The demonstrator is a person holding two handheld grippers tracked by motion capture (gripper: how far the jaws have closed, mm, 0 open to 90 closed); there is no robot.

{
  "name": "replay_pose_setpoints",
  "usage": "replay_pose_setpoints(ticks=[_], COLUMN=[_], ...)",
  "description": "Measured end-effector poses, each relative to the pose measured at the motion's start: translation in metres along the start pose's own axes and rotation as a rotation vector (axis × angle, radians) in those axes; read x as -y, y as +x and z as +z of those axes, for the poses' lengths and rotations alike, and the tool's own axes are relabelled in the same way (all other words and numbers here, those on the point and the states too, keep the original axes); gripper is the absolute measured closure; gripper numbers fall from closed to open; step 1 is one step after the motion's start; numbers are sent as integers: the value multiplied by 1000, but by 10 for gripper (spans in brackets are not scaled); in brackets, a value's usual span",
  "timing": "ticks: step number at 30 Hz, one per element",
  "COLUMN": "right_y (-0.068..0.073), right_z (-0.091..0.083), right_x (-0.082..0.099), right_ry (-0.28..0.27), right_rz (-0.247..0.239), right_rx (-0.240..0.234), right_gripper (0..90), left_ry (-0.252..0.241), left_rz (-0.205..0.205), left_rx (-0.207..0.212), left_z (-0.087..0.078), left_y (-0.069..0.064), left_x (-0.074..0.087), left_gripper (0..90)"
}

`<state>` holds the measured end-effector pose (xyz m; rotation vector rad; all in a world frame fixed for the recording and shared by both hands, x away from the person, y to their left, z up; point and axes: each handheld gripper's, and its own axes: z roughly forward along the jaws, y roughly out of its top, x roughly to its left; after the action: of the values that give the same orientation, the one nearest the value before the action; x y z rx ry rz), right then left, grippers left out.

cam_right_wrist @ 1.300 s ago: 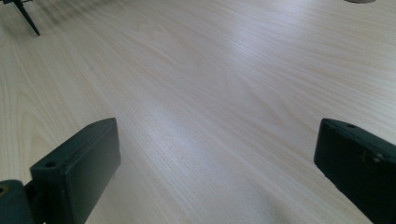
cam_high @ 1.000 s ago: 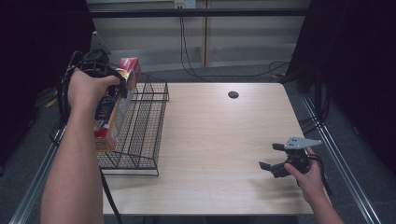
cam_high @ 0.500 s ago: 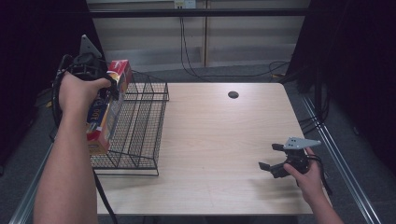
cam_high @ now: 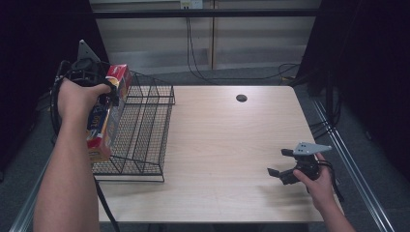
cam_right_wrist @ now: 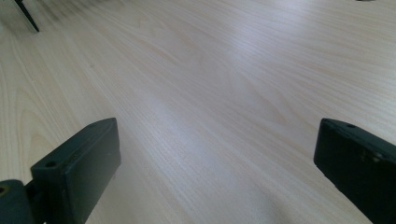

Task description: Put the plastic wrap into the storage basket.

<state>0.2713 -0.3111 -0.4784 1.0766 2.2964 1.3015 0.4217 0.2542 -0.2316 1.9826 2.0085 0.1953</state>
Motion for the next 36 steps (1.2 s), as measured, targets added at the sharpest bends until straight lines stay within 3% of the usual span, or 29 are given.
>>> replay_pose_setpoints(ticks=[10, 21, 36], right_y=[0, 2, 2], right_z=[0, 1, 0], right_x=[0, 0, 0], right_ry=[-1, -11, -11], right_rz=[1, -11, -16], right_rx=[-2, -4, -2], right_gripper=[4, 4, 4], left_ry=[1, -1, 18], left_rz=[-2, -30, -39], left_rx=[-15, -22, -35], left_z=[1, 5, 24], left_y=[8, 19, 30], left_x=[1, 4, 7], left_gripper=[448, 448, 445])
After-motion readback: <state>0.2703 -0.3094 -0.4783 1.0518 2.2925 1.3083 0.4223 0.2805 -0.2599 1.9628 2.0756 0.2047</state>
